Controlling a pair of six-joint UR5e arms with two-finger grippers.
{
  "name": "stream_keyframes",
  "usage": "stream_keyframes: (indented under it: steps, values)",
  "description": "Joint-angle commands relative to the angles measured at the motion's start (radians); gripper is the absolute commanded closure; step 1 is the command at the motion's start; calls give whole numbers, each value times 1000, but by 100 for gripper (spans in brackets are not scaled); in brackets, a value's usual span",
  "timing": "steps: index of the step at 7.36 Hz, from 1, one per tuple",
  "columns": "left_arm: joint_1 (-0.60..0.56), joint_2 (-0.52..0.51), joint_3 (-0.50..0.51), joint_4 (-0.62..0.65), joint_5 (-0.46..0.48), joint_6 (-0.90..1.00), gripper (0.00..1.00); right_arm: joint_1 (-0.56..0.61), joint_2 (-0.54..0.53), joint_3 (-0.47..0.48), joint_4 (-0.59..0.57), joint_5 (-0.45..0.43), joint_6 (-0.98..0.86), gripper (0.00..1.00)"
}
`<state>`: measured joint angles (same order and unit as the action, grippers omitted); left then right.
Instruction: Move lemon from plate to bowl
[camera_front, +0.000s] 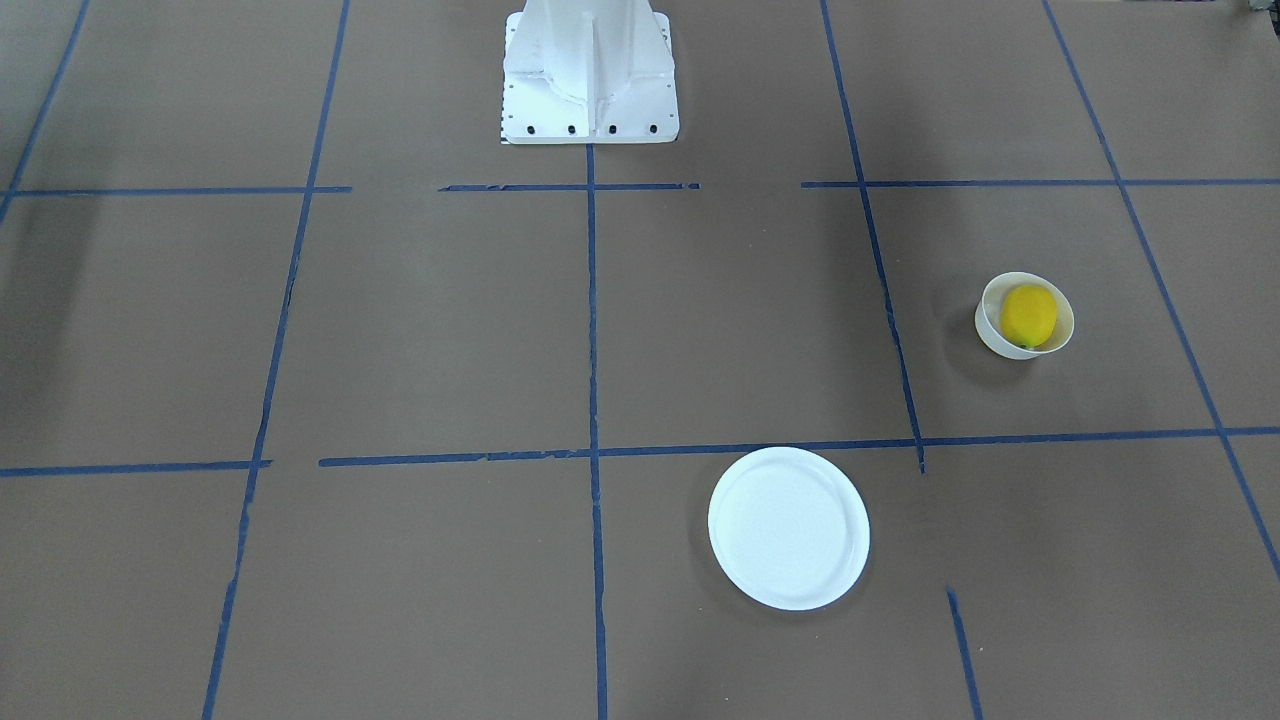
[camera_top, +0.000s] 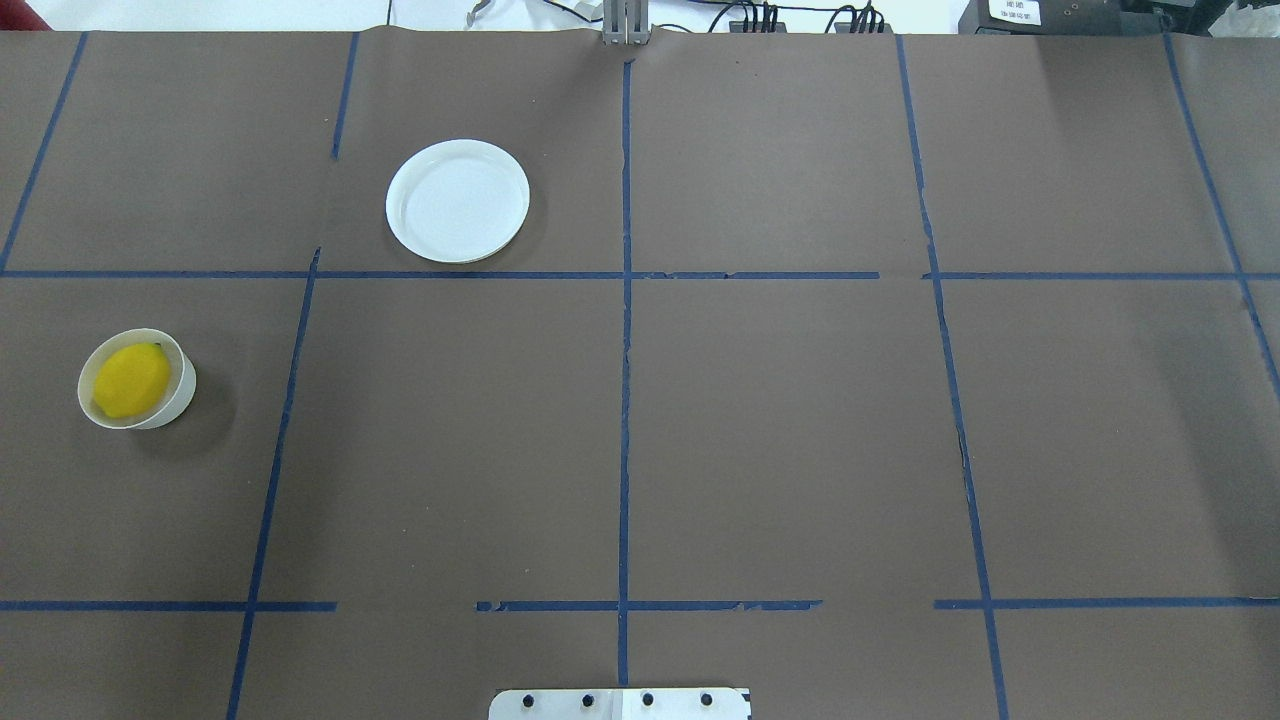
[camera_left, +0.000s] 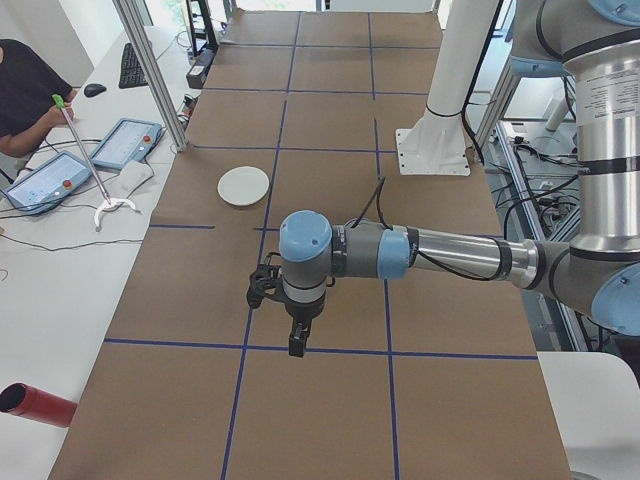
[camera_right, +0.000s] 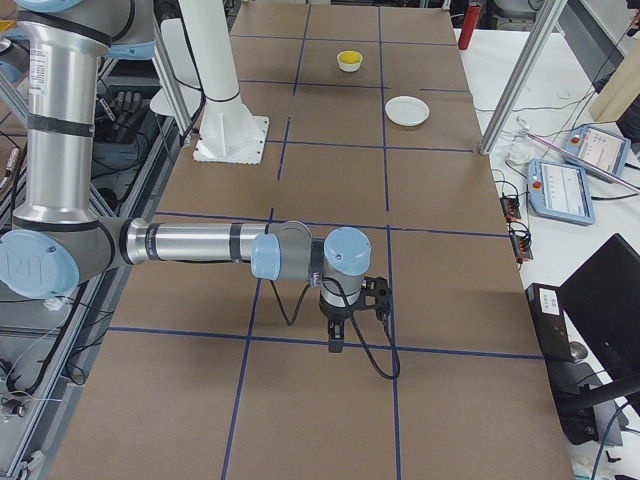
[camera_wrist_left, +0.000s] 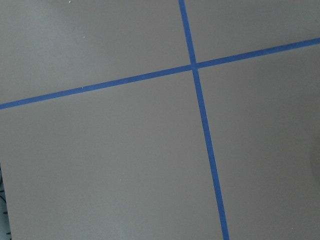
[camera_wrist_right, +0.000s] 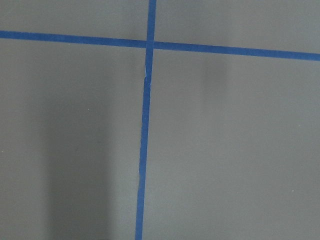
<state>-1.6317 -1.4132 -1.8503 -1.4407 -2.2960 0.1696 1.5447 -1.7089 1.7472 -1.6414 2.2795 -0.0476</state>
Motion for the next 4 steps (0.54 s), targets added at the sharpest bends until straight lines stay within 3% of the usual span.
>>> stream_keyframes:
  steps: [1, 4]
  values:
    - [-4, 17, 2, 28, -82, -16, 0, 0, 0, 0, 0, 0, 0, 0]
    - [-4, 28, -6, 23, -50, -5, 0, 0, 0, 0, 0, 0, 0, 0]
